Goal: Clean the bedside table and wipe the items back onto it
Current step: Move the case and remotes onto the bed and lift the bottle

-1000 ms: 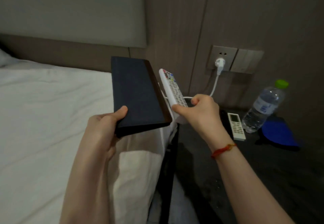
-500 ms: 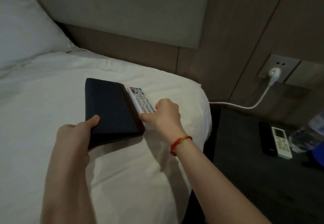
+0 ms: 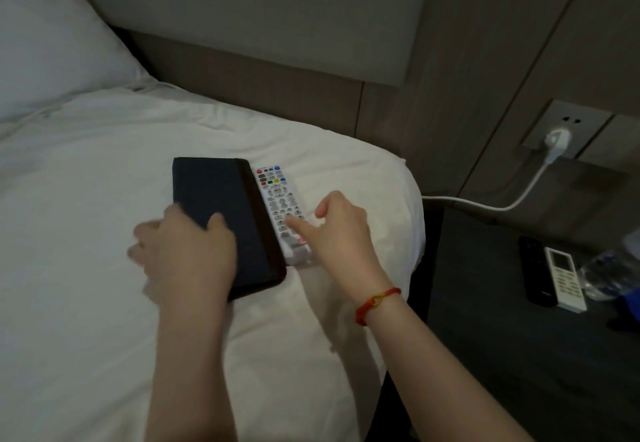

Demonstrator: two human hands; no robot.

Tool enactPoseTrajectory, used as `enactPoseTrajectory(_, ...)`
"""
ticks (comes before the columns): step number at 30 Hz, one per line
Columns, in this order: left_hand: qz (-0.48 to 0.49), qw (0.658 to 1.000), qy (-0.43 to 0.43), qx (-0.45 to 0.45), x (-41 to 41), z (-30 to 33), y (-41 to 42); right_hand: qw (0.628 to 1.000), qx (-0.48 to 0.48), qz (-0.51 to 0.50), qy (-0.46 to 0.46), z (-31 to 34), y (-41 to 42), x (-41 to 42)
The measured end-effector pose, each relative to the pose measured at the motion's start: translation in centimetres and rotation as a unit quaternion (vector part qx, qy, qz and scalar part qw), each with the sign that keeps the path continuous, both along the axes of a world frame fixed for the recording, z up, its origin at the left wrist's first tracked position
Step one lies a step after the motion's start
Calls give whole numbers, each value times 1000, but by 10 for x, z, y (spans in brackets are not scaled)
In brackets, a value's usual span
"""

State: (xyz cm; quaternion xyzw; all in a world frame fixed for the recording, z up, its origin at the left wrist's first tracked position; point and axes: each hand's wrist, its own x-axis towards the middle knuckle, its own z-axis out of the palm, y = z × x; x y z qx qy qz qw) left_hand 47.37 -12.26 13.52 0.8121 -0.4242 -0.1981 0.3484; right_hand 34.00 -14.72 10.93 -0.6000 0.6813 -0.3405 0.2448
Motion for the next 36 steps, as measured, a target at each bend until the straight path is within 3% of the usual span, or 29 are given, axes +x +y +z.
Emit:
enactPoseTrajectory(4,-111,982,78,-129,-50,15,-12,993,-58,-74,-70,3,0,-40)
enactPoseTrajectory(7,-189,962,158,-118,-103,15,-23,984,-68,-129,-98,0,5,-87)
enactPoseTrajectory(12,-303,940,133,-78,-204,-7,-36,970,-46,-233,-54,-31,16,-179)
enactPoseTrajectory(16,-384,913,141,3,-276,-41,-38,955,27,-295,5,-70,29,-252)
enactPoseTrajectory(24,-420,883,153,142,-376,-111,-34,940,143,-308,44,-115,62,-341)
enactPoseTrajectory(36,-406,895,121,140,-447,-155,-16,960,87,-256,74,-148,76,-377)
